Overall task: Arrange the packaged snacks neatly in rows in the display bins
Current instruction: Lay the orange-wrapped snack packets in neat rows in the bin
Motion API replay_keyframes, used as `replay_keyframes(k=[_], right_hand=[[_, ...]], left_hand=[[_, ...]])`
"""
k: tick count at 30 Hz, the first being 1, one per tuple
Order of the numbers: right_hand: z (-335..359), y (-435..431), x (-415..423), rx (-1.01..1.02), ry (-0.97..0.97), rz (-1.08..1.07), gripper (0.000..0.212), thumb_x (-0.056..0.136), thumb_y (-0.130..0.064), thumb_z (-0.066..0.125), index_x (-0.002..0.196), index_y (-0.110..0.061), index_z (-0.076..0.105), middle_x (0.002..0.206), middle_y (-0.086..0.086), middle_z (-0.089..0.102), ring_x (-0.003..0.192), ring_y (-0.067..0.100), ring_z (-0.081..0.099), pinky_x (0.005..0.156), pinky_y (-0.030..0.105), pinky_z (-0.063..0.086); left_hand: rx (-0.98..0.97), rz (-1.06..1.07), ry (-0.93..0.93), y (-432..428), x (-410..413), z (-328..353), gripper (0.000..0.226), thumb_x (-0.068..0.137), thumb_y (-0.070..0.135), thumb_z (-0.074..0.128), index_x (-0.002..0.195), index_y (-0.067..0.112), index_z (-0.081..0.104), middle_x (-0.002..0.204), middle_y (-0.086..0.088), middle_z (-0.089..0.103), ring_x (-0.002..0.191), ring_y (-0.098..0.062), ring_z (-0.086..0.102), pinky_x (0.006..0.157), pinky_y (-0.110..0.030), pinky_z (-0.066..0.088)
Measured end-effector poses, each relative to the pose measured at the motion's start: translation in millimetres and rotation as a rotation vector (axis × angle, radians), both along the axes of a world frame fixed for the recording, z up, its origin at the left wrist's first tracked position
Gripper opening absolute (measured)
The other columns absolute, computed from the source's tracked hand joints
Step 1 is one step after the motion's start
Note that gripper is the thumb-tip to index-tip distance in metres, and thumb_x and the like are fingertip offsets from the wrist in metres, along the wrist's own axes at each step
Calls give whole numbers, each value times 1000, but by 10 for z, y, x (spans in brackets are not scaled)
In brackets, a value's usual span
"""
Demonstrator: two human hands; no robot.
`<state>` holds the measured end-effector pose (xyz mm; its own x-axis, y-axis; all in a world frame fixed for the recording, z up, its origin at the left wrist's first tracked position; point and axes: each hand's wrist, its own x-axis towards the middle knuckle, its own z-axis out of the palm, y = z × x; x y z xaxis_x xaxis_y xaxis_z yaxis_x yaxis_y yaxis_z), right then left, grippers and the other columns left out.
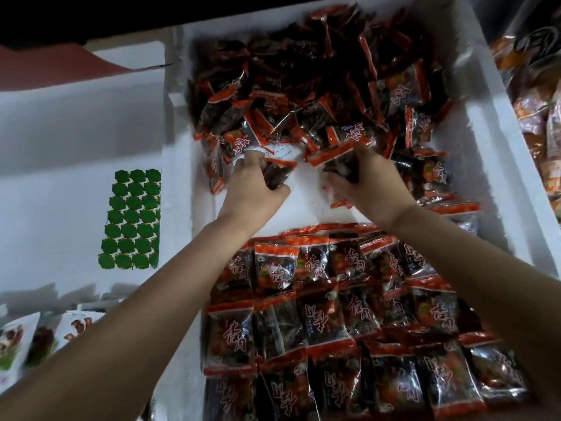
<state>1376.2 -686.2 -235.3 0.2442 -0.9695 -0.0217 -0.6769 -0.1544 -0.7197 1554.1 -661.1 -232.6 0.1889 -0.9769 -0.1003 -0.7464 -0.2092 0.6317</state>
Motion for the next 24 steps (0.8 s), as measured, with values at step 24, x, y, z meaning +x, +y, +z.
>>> replay_keyframes(k=[24], right_hand=[[-156, 1344, -565, 394, -33, -19, 42, 81, -30, 70, 116, -14, 55, 80, -6, 64, 68, 16, 65, 48, 16, 47]], left_hand=[[204, 206, 1004, 1055, -588, 302, 12, 99, 17, 46, 101, 12, 57, 98, -8, 73, 98, -25, 68, 98, -50, 46]])
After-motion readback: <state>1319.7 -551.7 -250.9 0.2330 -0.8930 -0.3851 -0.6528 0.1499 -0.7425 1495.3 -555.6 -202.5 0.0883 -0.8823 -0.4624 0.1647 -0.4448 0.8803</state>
